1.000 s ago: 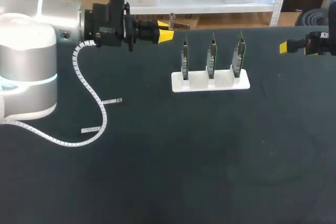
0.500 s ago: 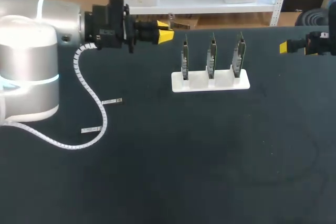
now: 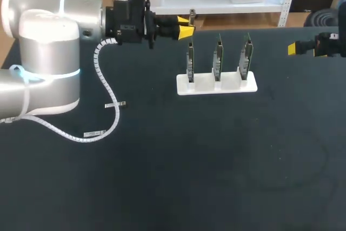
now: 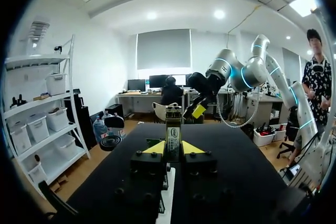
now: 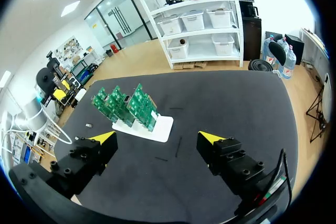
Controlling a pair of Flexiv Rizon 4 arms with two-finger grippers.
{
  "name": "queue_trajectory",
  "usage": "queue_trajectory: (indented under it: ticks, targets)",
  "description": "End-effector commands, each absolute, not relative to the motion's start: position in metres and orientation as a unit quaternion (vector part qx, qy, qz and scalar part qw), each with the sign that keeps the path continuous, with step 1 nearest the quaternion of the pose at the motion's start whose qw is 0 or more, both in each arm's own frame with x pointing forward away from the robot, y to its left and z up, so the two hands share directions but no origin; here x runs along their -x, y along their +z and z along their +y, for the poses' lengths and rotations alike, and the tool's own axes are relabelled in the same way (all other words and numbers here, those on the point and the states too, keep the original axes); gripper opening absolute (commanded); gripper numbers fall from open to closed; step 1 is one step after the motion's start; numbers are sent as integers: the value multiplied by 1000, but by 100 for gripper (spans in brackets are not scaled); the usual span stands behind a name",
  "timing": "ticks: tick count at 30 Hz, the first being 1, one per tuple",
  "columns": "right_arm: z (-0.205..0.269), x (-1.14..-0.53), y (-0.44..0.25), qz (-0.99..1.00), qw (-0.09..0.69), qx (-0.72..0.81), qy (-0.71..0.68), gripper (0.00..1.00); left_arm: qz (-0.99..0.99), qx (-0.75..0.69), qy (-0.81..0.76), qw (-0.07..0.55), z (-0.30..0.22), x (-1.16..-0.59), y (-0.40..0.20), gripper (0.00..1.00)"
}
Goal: Pick up the optical module with the left hand, and insert it into the network port with the right hand.
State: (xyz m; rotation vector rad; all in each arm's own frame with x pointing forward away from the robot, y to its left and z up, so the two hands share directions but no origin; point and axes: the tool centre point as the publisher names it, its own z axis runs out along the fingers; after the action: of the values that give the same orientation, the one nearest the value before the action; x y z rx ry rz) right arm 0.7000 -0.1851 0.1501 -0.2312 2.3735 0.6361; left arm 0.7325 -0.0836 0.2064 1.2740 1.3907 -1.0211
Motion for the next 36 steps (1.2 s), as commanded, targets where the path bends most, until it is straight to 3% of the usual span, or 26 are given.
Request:
queue_trajectory:
  ticks: [1,36]
  targets:
    - [-185,-700,150,908,330,88,243,100,569,-525,-421,473,-86,-744,203,0]
    - [-185,-700,150,908,330,88,243,100,557,-527,-445,463,-98,-759,182,0]
